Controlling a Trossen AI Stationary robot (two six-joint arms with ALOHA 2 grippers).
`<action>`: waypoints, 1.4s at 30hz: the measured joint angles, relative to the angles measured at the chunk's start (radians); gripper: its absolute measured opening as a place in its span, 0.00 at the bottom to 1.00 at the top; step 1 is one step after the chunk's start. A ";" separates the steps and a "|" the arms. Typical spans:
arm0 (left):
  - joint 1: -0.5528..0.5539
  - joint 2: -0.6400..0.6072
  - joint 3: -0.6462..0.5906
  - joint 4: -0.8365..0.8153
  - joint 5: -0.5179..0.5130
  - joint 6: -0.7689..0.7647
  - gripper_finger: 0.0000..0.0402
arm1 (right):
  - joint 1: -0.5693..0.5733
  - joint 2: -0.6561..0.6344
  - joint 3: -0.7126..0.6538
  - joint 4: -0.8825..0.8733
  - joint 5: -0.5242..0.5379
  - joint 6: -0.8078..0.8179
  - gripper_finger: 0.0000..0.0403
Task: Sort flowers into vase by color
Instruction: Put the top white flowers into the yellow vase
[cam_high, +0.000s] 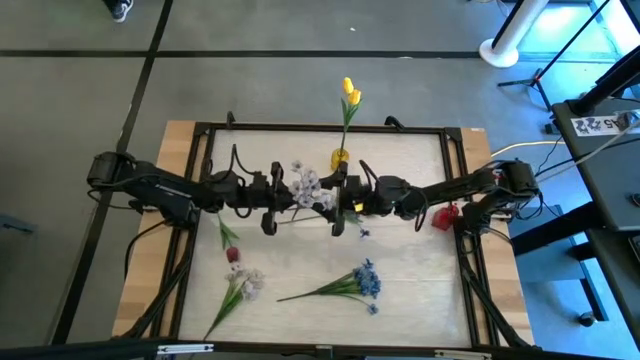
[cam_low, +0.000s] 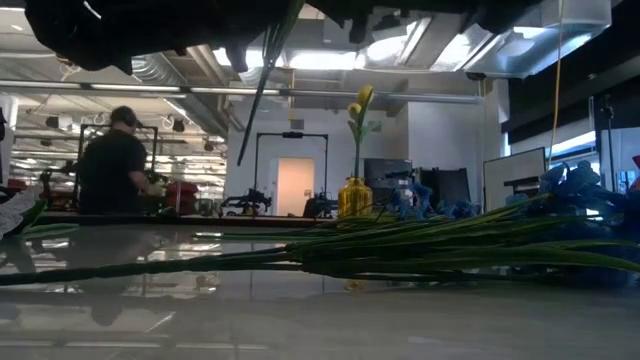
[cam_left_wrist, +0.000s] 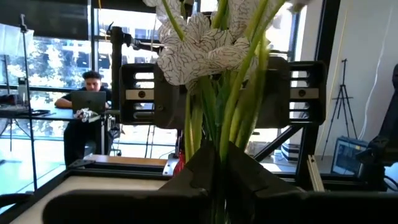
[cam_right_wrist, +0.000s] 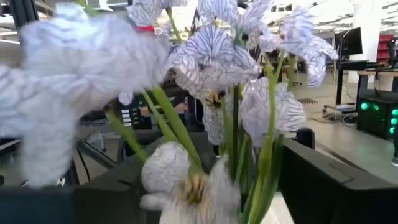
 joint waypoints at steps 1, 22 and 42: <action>-0.001 0.000 0.000 0.000 0.000 0.000 0.04 | 0.000 0.001 0.000 0.000 0.005 0.000 0.54; 0.007 -0.151 0.000 -0.276 -0.008 0.026 0.29 | 0.001 -0.075 0.001 -0.145 0.077 -0.058 0.06; -0.025 -0.505 -0.112 -0.933 -0.192 -0.111 0.34 | -0.321 -0.298 -0.143 -0.196 0.439 -0.053 0.02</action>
